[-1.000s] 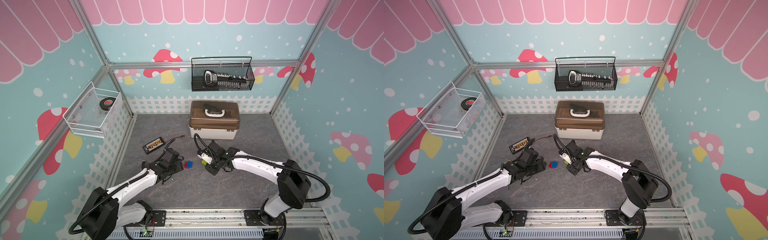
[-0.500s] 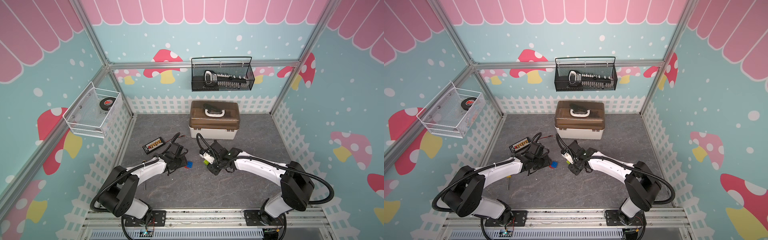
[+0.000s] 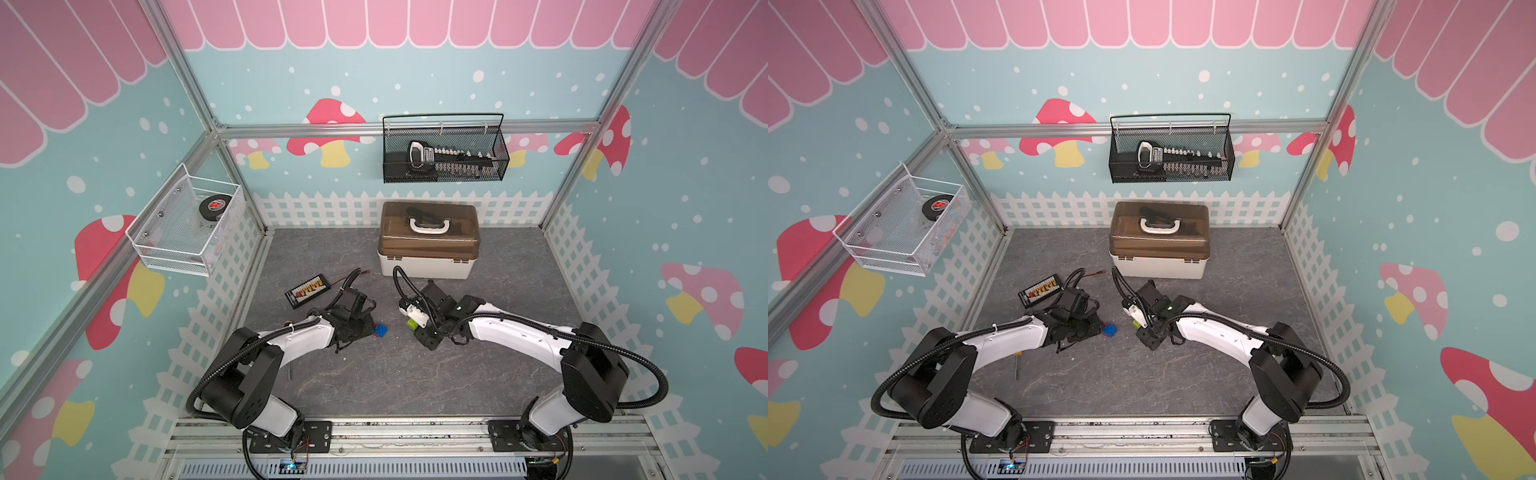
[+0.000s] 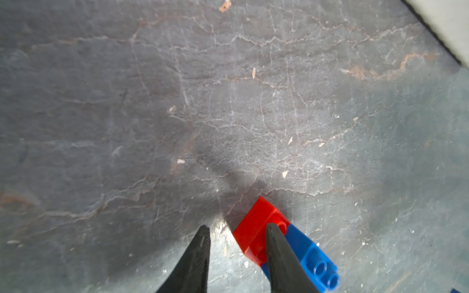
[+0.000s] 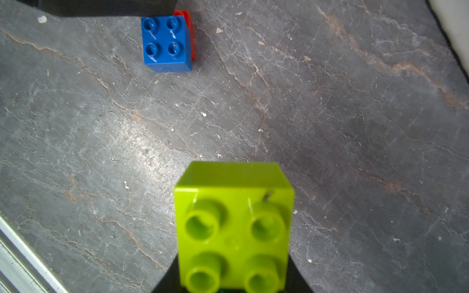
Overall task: Assemble the letter y with lego
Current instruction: Move the lego brick at the center of the board.
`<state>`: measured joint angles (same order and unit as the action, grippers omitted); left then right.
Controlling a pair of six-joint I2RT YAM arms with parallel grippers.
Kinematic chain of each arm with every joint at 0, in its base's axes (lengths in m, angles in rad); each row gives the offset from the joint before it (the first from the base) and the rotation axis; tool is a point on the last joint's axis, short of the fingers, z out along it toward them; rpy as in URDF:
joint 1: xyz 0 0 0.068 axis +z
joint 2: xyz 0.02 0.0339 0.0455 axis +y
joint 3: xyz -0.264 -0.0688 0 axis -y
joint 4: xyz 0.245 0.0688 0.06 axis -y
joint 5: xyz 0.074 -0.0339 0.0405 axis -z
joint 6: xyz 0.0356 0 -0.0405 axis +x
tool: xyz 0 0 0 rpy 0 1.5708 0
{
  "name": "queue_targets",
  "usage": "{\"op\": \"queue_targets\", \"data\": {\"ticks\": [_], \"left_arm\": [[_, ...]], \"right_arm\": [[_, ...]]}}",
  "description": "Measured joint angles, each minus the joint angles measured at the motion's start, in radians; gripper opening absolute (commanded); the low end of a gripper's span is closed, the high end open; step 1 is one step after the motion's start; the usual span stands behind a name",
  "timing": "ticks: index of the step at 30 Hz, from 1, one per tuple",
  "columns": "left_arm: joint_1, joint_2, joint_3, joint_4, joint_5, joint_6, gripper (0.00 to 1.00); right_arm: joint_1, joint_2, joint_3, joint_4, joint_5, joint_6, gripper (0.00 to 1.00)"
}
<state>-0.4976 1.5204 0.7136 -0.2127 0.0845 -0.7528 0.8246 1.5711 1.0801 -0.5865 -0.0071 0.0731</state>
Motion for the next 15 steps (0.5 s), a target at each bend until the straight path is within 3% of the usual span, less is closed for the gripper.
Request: {"op": "queue_targets", "data": {"ticks": [15], "left_arm": [[-0.008,-0.018,-0.055,0.076,0.059,-0.011,0.33]], "right_arm": [[-0.005,0.0,0.0,0.0,0.011,0.0,0.3]]}}
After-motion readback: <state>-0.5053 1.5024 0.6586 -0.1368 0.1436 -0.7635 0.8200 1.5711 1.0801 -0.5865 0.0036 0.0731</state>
